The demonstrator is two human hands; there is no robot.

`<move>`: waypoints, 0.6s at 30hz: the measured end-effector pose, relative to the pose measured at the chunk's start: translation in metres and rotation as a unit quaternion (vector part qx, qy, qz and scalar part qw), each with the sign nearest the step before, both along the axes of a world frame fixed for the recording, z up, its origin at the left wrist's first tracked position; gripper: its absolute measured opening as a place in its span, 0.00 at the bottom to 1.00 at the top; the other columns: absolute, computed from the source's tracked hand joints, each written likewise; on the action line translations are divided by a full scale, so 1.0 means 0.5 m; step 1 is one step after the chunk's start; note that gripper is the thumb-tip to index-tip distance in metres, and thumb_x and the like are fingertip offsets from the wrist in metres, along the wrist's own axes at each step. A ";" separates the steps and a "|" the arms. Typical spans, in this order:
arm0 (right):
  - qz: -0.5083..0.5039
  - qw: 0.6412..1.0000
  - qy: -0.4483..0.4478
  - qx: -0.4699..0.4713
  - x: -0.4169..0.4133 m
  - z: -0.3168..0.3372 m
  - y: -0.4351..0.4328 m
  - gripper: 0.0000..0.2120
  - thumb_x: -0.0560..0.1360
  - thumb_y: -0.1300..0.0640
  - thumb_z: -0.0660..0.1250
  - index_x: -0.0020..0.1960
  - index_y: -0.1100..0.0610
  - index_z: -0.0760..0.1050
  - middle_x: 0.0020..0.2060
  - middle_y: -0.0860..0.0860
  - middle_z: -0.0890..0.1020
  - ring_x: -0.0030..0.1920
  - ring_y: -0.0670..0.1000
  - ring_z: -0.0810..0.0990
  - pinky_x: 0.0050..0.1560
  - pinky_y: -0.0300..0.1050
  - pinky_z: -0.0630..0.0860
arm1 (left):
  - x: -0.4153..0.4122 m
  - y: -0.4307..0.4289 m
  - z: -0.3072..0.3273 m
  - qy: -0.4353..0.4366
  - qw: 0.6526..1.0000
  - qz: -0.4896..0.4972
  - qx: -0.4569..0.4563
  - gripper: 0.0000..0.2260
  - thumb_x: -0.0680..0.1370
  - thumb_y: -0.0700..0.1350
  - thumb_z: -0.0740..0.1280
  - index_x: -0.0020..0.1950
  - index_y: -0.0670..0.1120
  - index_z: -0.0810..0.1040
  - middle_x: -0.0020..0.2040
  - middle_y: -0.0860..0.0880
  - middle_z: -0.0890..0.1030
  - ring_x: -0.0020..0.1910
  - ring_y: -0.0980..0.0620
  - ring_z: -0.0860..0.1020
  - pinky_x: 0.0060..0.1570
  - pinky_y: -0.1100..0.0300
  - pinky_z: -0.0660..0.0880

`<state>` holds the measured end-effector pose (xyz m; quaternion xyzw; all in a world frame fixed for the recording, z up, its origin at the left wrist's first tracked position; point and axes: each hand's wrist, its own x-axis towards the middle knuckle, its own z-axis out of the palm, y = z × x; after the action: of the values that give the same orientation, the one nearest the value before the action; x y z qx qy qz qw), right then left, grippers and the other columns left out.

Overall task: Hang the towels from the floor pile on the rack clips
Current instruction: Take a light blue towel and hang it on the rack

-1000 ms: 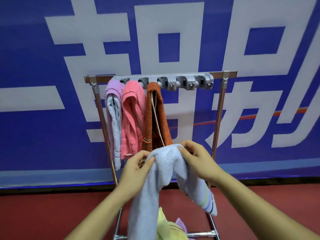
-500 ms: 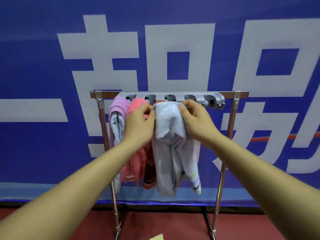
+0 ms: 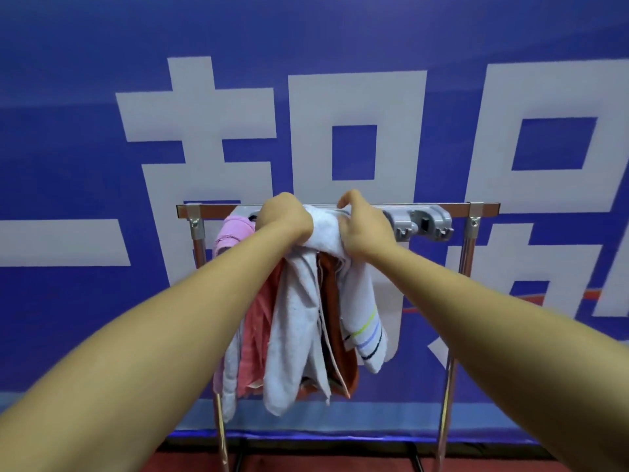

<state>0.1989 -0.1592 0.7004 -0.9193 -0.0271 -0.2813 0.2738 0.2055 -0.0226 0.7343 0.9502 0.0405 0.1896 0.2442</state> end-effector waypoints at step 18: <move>0.103 0.989 -0.014 0.109 -0.036 -0.076 0.031 0.18 0.83 0.52 0.56 0.70 0.51 0.76 0.63 0.50 0.83 0.63 0.51 0.80 0.65 0.49 0.74 | -0.005 -0.031 -0.169 -0.015 0.877 -0.243 -0.414 0.26 0.72 0.58 0.59 0.67 0.51 0.76 0.61 0.48 0.82 0.62 0.46 0.80 0.64 0.49 0.75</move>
<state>0.1811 -0.1435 0.6622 -0.8724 -0.0945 -0.2660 0.3990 0.2029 -0.0379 0.6498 0.7395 -0.1208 0.1039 0.6540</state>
